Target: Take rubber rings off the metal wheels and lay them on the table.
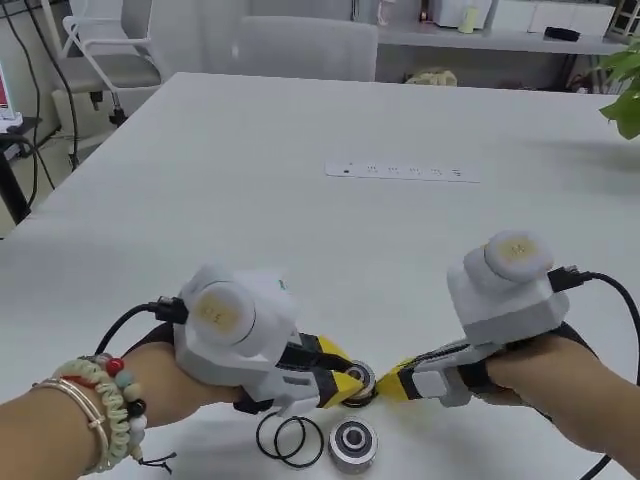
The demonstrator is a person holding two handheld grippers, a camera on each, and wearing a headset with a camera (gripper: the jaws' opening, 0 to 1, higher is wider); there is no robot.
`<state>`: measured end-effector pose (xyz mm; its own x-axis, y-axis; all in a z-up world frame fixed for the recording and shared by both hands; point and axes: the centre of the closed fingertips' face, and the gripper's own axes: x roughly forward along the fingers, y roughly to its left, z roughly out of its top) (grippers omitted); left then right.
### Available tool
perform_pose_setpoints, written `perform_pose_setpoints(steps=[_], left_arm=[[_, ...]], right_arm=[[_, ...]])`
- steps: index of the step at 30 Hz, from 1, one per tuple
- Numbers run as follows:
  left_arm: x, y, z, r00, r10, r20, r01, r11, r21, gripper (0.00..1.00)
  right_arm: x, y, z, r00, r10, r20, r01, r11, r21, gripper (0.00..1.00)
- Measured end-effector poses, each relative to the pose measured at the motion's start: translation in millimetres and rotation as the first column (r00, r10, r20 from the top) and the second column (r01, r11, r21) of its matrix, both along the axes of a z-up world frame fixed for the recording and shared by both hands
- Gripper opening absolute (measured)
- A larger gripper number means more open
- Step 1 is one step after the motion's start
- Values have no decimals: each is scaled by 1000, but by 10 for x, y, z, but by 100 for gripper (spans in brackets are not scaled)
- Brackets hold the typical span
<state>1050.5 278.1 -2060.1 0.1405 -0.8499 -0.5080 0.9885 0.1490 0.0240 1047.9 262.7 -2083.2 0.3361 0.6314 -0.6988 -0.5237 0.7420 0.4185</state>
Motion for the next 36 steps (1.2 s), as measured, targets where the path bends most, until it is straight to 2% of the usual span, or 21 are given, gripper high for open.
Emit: perform_pose_setpoints(steps=[5,7,12,20,29,31,33,34,36], left_arm=[[1,-2,0,1000,-2,2,2,1000,0,7],[1,-3,1,1000,-3,3,3,1000,1,7],[4,-5,0,1000,-3,4,3,1000,1,7],[-1,-4,-3,1000,-7,8,7,1000,1,7],[-1,-3,-6,1000,-8,9,8,1000,-1,7],[-1,-4,-6,1000,-8,9,8,1000,-1,7],[-1,-6,-6,1000,-7,10,7,1000,-3,7],[0,-7,-6,1000,-8,11,8,1000,-3,7],[1,-8,-5,1000,-6,10,7,1000,-4,7]], right_arm=[[-12,10,12,1000,-9,-11,9,1000,-2,0],[-5,-7,32,999,-28,-21,28,1000,13,0],[30,19,144,995,-88,-48,93,989,117,0],[5,62,182,997,-64,-31,67,992,112,0],[2,123,227,999,-45,-21,48,989,138,0],[1,152,253,999,-40,-17,42,987,156,0],[1,226,328,999,-33,-15,35,978,207,0],[11,225,340,999,-37,-6,38,980,196,0],[20,189,282,1000,-23,18,20,990,138,0]])
